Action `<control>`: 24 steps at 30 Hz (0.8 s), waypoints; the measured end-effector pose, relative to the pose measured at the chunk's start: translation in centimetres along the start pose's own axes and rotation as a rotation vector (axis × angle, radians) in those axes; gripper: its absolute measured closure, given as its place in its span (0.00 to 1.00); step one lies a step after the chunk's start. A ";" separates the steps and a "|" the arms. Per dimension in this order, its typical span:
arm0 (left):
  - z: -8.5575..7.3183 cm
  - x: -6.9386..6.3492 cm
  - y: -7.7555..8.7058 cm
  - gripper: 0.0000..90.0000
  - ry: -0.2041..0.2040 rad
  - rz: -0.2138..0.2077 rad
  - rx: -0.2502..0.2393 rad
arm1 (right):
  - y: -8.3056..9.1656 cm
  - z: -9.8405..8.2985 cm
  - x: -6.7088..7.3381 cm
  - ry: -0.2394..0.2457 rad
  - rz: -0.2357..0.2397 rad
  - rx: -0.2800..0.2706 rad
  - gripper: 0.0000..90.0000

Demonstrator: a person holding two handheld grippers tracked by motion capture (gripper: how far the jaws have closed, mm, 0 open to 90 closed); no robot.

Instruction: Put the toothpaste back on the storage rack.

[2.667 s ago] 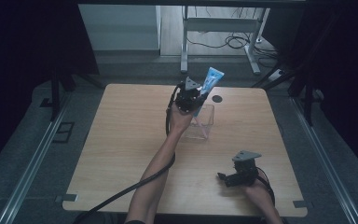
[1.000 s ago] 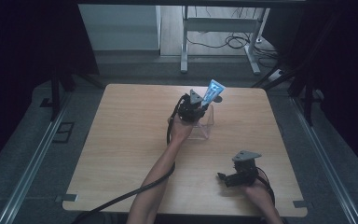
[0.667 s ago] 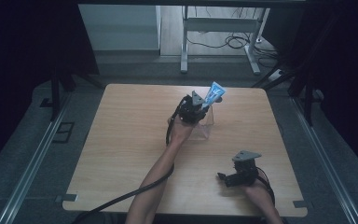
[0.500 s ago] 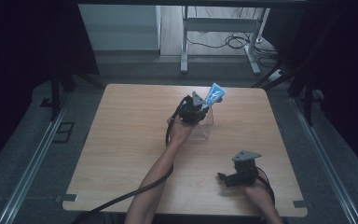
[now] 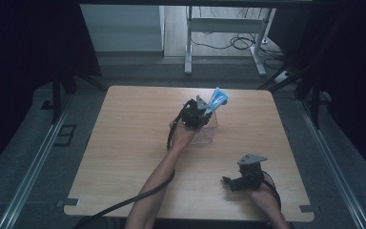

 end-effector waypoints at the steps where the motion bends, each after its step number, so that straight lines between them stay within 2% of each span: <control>1: 0.0 0.0 0.0 0.75 -0.002 0.001 0.000 | 0.0 0.0 0.0 0.000 0.000 0.000 0.00; 10: -0.3 -0.1 0.3 0.73 -0.006 -0.021 -0.001 | 0.0 0.0 0.0 0.000 0.000 0.000 0.00; 18: -0.3 -0.2 0.7 0.68 -0.015 -0.012 -0.008 | 0.0 0.0 0.0 -0.002 -0.001 -0.001 0.00; 22: -0.4 0.1 0.9 0.65 0.000 -0.018 -0.017 | 0.0 0.0 0.0 0.000 0.000 0.000 0.00; 24: -0.3 0.2 1.2 0.65 0.019 -0.029 -0.033 | 0.0 0.0 0.0 0.000 0.000 0.000 0.00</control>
Point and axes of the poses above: each handheld gripper's, and its own axes: y roughly backward along the jaws, z roughly out of its top, x roughly to its left, the point moved 6 cm from there along -y, roughly forward along the jaws, and after that the axes turned 3 degrees about z, right-handed, at the moved point
